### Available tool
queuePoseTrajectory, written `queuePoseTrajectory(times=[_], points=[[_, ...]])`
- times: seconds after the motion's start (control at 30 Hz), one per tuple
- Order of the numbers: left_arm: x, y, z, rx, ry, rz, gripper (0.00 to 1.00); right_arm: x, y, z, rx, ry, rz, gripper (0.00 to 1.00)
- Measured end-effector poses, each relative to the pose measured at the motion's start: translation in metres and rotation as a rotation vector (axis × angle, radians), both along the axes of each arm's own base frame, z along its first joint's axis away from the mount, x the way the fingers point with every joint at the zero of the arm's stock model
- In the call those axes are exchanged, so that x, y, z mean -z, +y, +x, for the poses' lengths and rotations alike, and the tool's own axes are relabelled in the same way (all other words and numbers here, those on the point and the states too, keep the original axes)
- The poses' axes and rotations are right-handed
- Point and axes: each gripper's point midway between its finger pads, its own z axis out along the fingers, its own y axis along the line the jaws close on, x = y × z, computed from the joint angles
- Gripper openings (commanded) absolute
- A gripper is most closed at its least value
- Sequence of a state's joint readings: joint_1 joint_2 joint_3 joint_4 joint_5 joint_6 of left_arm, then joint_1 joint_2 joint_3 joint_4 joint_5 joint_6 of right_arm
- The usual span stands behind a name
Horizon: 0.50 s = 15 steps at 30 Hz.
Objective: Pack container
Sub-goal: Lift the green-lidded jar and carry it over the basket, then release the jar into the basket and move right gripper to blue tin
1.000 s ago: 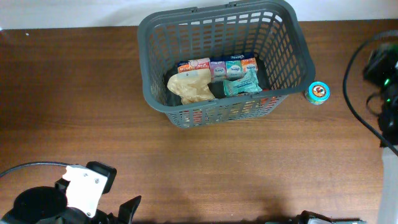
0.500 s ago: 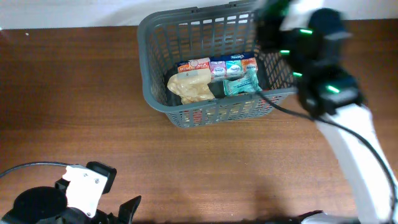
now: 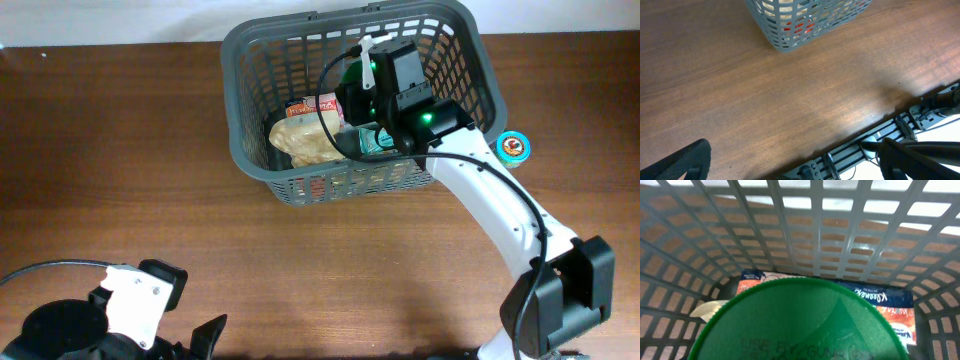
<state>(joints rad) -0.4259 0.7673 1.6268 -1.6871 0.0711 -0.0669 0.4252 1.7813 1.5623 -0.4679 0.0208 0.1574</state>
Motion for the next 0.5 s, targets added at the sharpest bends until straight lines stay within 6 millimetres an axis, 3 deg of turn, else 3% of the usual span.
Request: queuePoseTrajectory(times=[0.03, 0.1, 0.3, 0.37, 0.5], points=[[0.0, 0.0, 0.0, 0.0, 0.0, 0.0, 0.99, 0.002, 0.0, 0.0, 0.0, 0.004, -0.002, 0.64], [0.0, 0.0, 0.0, 0.0, 0.0, 0.0, 0.99, 0.003, 0.0, 0.0, 0.001, 0.007, -0.002, 0.88], [0.0, 0.0, 0.0, 0.0, 0.0, 0.0, 0.99, -0.012, -0.011, -0.003, 0.024, 0.007, -0.061, 0.95], [0.0, 0.0, 0.0, 0.0, 0.0, 0.0, 0.99, -0.037, -0.022, -0.005, 0.053, -0.019, -0.097, 0.95], [0.0, 0.0, 0.0, 0.0, 0.0, 0.0, 0.99, -0.125, -0.054, -0.026, 0.123, -0.144, -0.098, 0.96]])
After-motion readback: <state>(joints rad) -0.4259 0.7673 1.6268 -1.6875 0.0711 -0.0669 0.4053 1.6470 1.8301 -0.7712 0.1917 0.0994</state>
